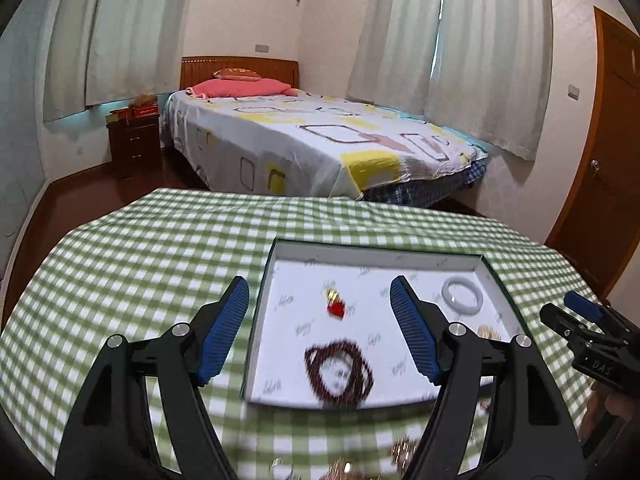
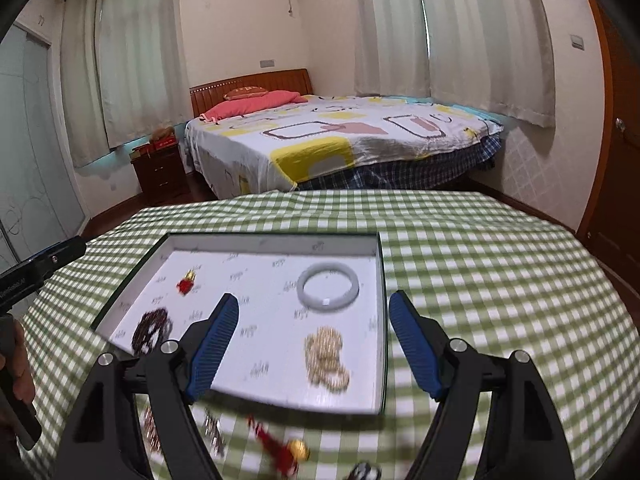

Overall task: Organize jewelry
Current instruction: 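Grasp the pearl ring on the table with the left tool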

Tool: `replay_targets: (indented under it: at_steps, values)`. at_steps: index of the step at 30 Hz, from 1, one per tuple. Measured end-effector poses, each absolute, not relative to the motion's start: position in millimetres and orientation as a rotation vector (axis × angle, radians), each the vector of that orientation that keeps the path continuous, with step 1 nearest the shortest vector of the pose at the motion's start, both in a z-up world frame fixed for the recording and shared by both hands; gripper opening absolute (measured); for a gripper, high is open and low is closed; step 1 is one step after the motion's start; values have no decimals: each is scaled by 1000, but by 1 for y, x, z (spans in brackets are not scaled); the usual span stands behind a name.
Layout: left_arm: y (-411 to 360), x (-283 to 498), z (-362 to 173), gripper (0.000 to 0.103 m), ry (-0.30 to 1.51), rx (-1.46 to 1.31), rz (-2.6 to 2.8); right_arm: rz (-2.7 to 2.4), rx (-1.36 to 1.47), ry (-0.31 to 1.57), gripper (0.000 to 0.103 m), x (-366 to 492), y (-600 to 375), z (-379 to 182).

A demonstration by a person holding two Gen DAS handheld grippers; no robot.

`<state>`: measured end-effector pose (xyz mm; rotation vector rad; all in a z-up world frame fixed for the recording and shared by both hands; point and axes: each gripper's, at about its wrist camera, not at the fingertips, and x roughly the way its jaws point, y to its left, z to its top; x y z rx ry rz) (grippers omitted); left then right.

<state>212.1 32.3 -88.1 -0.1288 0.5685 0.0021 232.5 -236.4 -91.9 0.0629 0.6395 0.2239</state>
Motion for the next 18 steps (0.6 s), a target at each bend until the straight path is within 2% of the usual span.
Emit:
replay_targets:
  at_steps: [8, 13, 18]
  values:
    - [34, 168, -124, 71, 649, -165, 47, 223, 53, 672, 75, 196, -237, -112]
    - [31, 147, -148, 68, 695, -147, 81, 234, 50, 712, 75, 176, -237, -130]
    - [32, 141, -176, 50, 779, -148, 100, 246, 45, 750, 75, 165, -234, -145]
